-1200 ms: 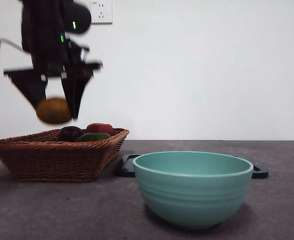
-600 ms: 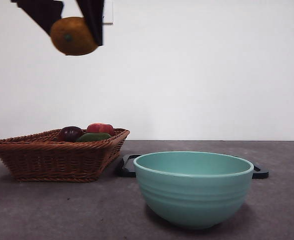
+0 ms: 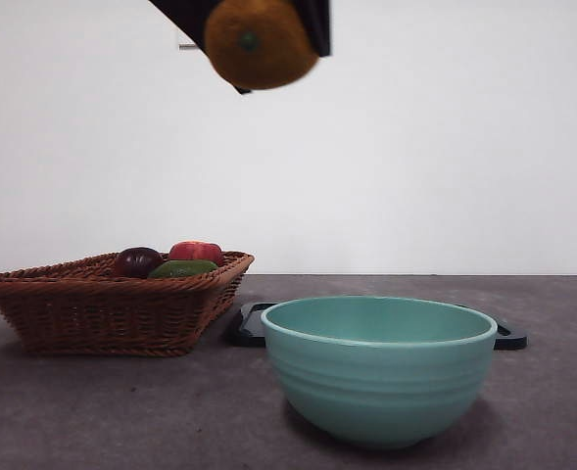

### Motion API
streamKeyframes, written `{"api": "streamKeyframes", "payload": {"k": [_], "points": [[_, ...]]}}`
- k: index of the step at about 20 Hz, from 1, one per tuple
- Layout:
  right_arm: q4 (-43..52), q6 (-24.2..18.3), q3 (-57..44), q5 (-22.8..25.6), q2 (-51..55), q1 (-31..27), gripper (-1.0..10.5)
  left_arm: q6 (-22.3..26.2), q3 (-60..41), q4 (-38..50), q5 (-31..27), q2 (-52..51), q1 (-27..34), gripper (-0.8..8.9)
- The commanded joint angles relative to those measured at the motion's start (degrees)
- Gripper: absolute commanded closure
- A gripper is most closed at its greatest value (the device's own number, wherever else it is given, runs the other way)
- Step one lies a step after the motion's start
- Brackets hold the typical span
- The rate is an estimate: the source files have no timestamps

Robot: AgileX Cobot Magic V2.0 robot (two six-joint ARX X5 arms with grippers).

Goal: Pick up the wifruite, put it on the bowl, pick up the plate, put it on desk

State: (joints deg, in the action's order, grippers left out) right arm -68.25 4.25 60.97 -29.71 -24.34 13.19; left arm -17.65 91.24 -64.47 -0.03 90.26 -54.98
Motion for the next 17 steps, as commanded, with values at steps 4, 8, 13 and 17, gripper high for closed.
{"api": "streamKeyframes", "payload": {"k": [4, 8, 13, 17], "points": [[-0.22, -0.44, 4.26, 0.17, -0.11, 0.28, 3.6, -1.49, 1.36, 1.51, 0.02, 4.90, -2.99, 6.32], [-0.63, -0.42, 4.85, 0.15, -0.11, 0.28, 3.6, -1.49, 1.36, 2.03, 0.02, 9.70, -4.44, 6.32], [-1.05, -0.42, 4.85, 0.17, -0.11, 0.28, 3.6, -1.38, 1.36, 4.96, 0.02, 16.55, -6.36, 6.32], [-1.05, -0.42, 4.85, 0.17, -0.11, 0.28, 3.6, -1.03, 1.36, 6.16, 0.00, 20.48, -6.54, 6.32]]}}
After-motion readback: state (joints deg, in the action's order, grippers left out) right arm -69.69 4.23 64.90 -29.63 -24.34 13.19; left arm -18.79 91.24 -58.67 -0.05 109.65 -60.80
